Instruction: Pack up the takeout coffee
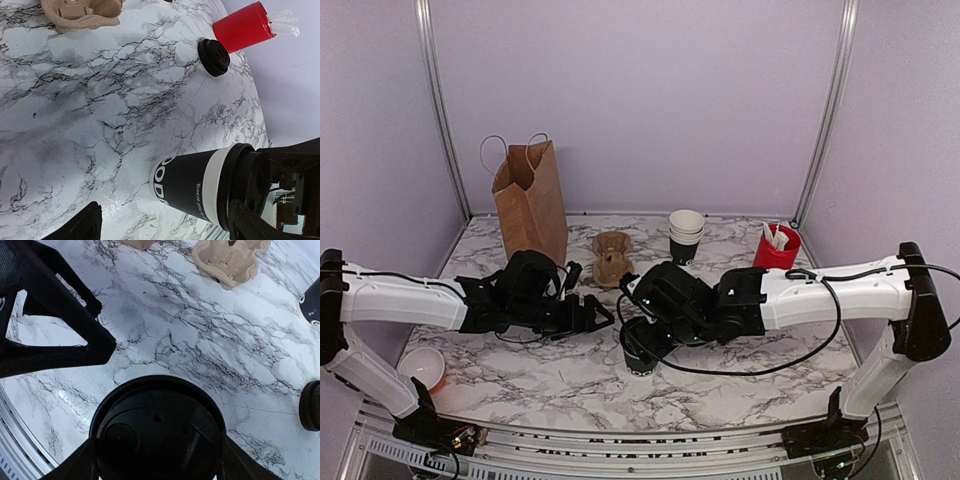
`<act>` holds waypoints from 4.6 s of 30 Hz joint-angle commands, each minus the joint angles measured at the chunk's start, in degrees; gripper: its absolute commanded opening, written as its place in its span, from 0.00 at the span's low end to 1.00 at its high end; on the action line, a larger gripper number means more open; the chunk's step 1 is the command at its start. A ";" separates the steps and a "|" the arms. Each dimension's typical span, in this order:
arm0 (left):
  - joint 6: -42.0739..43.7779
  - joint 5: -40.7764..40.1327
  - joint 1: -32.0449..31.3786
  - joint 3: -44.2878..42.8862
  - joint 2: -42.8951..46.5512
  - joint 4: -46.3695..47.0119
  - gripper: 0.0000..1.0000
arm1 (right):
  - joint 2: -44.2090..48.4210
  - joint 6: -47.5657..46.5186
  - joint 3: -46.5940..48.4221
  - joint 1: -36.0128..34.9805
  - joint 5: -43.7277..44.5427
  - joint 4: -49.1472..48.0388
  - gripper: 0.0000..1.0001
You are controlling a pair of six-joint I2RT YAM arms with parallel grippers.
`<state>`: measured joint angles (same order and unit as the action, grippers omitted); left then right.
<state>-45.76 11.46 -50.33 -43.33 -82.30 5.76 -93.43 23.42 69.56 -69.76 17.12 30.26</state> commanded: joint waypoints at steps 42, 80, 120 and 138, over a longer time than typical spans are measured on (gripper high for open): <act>5.74 -10.62 -6.03 -4.60 -9.49 -16.34 0.60 | -3.88 3.68 -6.40 -0.47 -3.52 -1.88 0.76; 5.32 -11.93 -7.15 -5.45 -10.05 -17.63 0.60 | 0.11 7.39 -11.76 -3.58 -0.58 -4.27 0.82; 6.82 -12.67 -7.15 -8.17 -10.70 -19.49 0.60 | 7.86 2.42 -13.81 -0.55 -4.77 -2.53 0.77; 6.82 -12.63 -7.15 -8.26 -10.95 -19.47 0.60 | 5.82 0.42 -15.95 -0.12 -4.31 -1.16 0.76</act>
<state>-40.03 1.39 -57.47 -53.30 -90.37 -2.22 -84.79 23.51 56.62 -70.43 14.81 20.80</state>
